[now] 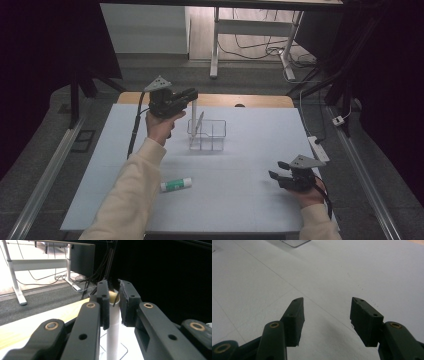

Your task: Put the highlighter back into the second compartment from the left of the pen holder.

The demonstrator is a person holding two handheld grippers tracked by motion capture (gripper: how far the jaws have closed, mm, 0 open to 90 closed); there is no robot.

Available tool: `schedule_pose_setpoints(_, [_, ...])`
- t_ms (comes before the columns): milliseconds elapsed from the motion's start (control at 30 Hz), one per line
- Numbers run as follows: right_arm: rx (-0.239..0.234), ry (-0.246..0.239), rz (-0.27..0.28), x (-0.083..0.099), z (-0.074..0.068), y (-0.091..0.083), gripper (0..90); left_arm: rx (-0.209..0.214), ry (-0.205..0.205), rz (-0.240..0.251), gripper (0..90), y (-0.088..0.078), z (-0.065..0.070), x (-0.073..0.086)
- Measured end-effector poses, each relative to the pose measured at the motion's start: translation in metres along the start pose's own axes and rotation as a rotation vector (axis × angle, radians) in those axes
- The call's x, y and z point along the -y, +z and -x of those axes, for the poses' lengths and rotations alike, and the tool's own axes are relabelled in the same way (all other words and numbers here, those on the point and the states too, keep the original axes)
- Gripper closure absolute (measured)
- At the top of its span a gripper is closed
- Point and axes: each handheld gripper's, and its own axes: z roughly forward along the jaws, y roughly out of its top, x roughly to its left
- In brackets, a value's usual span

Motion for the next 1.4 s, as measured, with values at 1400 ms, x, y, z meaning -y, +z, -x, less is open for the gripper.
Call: schedule_pose_setpoints(1400, [-0.001, 0.016, -0.025, 0.002, 0.003, 0.003, 41.4, -0.041, 0.020, -0.042, 77.6, 0.063, -0.011, 0.018])
